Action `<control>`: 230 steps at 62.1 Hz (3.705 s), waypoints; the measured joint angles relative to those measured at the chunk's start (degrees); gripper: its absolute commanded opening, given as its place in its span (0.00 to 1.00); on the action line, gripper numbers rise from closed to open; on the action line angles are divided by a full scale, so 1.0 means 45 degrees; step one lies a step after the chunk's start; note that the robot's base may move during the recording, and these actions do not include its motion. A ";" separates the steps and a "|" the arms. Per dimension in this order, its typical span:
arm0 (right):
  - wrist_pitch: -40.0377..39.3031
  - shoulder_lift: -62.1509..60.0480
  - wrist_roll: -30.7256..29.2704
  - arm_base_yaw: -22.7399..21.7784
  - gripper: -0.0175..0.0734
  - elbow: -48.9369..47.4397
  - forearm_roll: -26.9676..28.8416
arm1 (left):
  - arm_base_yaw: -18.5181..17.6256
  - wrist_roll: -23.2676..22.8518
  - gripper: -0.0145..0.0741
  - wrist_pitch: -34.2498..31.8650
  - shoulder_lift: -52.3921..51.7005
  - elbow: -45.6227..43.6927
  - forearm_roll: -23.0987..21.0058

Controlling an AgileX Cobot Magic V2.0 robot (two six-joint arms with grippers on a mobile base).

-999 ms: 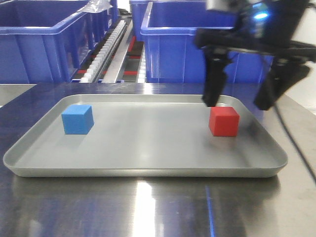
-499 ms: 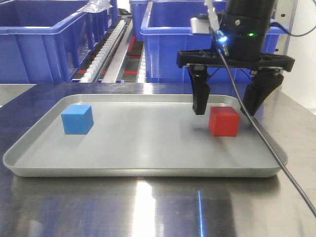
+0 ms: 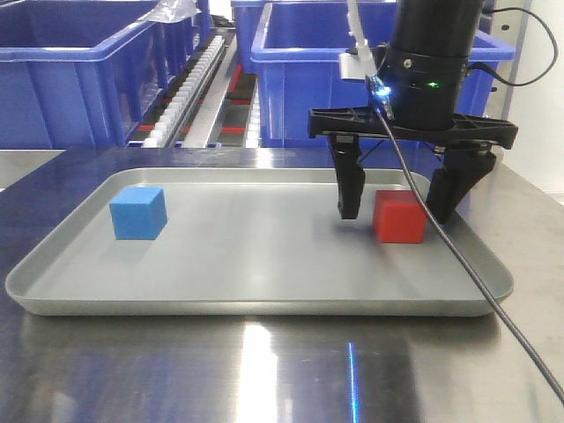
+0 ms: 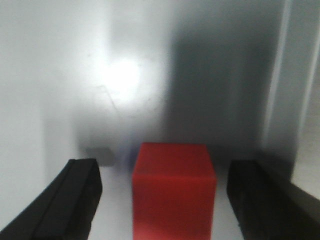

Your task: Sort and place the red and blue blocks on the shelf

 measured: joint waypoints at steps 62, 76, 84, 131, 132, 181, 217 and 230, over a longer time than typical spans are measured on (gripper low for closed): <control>-0.1401 -0.3317 -0.4952 -0.0319 0.25 0.0635 -0.0229 | 0.0000 0.0000 0.30 0.0000 0.0000 0.0000 0.0000; -0.4457 -0.6260 -0.5336 -0.2042 0.25 0.4135 -0.0197 | 0.0000 0.0000 0.30 0.0000 0.0000 0.0000 0.0000; -0.6982 -0.8114 -0.5336 -0.3333 0.25 0.6340 -0.0228 | 0.0000 0.0000 0.30 0.0000 0.0000 0.0000 0.0000; -1.2341 -1.7249 -0.5434 -0.4930 0.25 1.3887 -0.0439 | 0.0000 0.0000 0.30 0.0000 0.0000 0.0000 0.0000; -1.2274 -1.7347 -0.5434 -0.4930 0.25 1.3905 -0.0439 | 0.0000 0.0000 0.30 0.0000 0.0000 0.0000 0.0000; -1.1823 -1.7982 -0.5434 -0.4930 0.25 1.3915 -0.0439 | 0.0000 0.0000 0.30 0.0000 0.0000 0.0000 0.0341; -1.1812 -1.7982 -0.5434 -0.4930 0.25 1.3915 -0.0439 | 0.0000 0.0023 0.30 0.0432 0.0000 -0.0026 0.0663; -1.1812 -1.7982 -0.5434 -0.4930 0.25 1.3915 -0.0439 | 0.0000 0.0023 0.30 0.2152 0.1443 -0.1383 0.0812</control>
